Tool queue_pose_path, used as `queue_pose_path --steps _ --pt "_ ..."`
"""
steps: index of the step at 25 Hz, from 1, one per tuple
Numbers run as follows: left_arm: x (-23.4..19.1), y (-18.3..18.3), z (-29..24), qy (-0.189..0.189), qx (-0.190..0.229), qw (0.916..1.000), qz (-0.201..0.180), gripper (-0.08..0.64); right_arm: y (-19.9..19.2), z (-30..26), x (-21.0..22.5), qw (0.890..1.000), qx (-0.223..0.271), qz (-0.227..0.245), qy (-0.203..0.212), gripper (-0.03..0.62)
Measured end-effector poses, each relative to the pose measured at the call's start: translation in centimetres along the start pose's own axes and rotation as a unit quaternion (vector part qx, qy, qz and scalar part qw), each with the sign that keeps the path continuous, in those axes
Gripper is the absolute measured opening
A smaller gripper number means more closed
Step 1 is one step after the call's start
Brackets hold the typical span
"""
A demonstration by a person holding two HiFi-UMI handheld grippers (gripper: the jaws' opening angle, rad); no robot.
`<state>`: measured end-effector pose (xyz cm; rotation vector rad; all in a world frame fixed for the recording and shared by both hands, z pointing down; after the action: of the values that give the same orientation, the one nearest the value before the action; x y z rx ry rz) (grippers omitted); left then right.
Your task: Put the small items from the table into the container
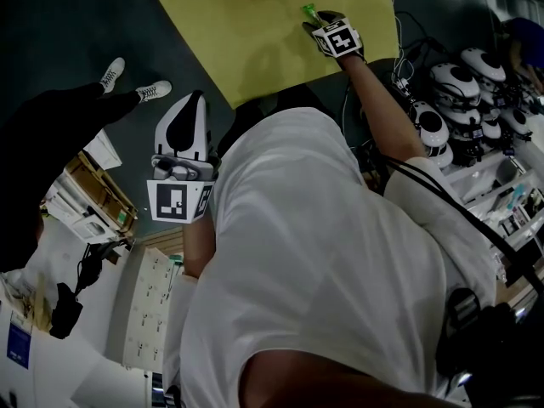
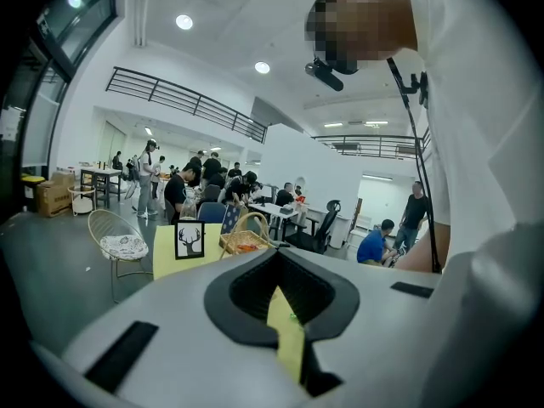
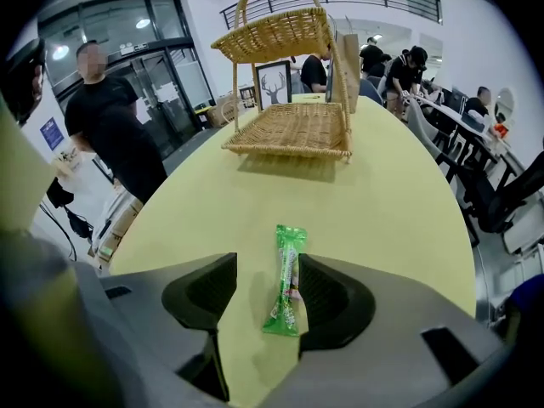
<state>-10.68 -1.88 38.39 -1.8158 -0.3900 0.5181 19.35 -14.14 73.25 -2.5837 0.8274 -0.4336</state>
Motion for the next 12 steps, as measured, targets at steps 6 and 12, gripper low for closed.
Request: queue_pose_path --steps 6,12 --pt "-0.05 -0.59 0.0 0.003 -0.005 1.0 0.008 0.008 0.06 -0.36 0.01 1.0 -0.004 0.019 -0.019 0.207" --pt "-0.55 -0.99 0.3 0.004 -0.011 0.9998 0.013 0.008 0.19 -0.77 0.21 0.997 -0.028 0.048 -0.058 0.1"
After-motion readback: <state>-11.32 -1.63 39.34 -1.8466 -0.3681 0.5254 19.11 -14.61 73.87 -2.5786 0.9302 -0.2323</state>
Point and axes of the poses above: the fingertips, and each gripper's own axes: z backward along the fingers, x to its right, y out of its top, the point moved 5 cm from there along z, backward along the fingers
